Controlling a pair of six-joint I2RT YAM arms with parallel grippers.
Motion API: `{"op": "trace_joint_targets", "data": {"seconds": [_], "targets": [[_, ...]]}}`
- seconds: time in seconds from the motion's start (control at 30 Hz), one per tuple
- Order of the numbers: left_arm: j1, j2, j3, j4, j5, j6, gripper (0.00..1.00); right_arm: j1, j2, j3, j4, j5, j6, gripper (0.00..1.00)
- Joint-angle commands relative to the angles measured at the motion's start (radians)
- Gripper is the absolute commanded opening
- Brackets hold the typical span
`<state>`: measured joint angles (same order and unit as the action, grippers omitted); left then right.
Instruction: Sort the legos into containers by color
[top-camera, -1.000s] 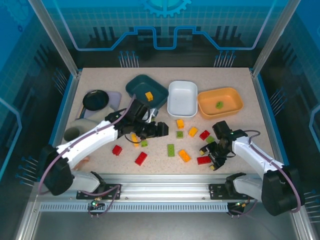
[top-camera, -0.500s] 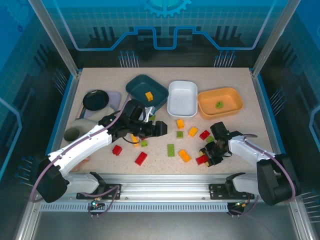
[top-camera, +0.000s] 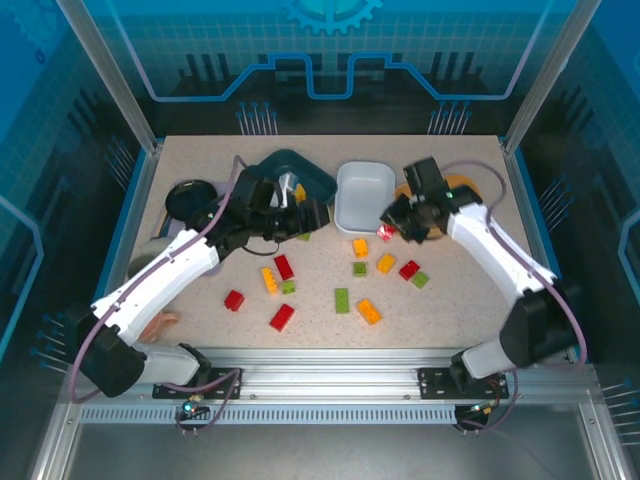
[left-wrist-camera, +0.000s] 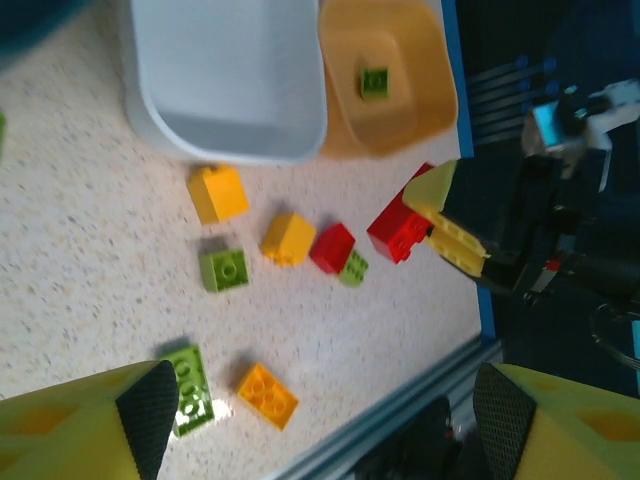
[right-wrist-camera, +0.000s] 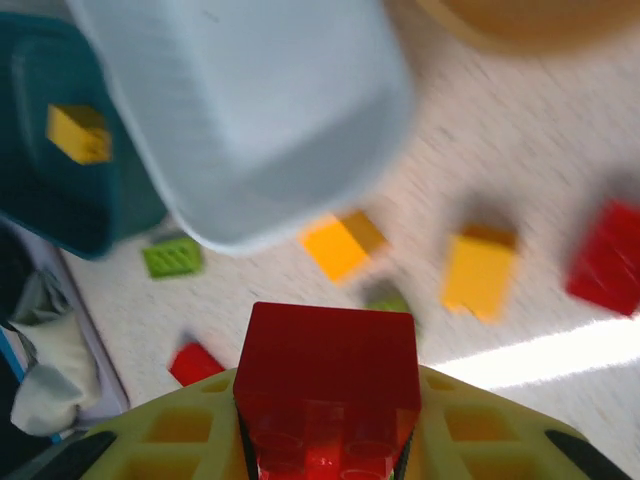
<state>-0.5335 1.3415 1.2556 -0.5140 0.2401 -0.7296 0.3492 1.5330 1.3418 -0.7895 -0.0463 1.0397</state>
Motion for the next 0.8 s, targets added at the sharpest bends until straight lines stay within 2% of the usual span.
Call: {"op": "trace_joint_targets", "data": {"seconds": [0.0, 0.13, 0.27, 0.33, 0.4, 0.53, 0.67, 0.77], "targets": [[0.040, 0.049, 0.063, -0.063, -0.059, -0.040, 0.81, 0.009, 0.243, 0.171, -0.080, 0.046, -0.193, 0.25], [0.083, 0.056, 0.076, -0.126, -0.123, -0.078, 0.80, 0.004, 0.527, 0.485, -0.173, 0.079, -0.261, 0.25], [0.111, 0.038, 0.057, -0.212, -0.168, -0.100, 0.79, -0.012, 0.741, 0.725, -0.290, 0.078, -0.271, 0.29], [0.119, 0.017, 0.029, -0.250, -0.185, -0.114, 0.79, -0.019, 0.812, 0.804, -0.332, 0.070, -0.277, 0.35], [0.126, 0.008, 0.008, -0.307, -0.200, -0.126, 0.79, -0.021, 0.849, 0.841, -0.338, 0.054, -0.287, 0.45], [0.129, 0.028, -0.061, -0.392, -0.191, -0.141, 0.77, -0.014, 0.827, 0.849, -0.308, 0.009, -0.325, 0.62], [0.130, 0.054, -0.157, -0.398, -0.188, -0.169, 0.69, 0.022, 0.706, 0.791, -0.267, 0.017, -0.389, 0.65], [0.130, 0.108, -0.195, -0.351, -0.160, -0.177, 0.65, 0.062, 0.504, 0.575, -0.104, 0.010, -0.455, 0.65]]}}
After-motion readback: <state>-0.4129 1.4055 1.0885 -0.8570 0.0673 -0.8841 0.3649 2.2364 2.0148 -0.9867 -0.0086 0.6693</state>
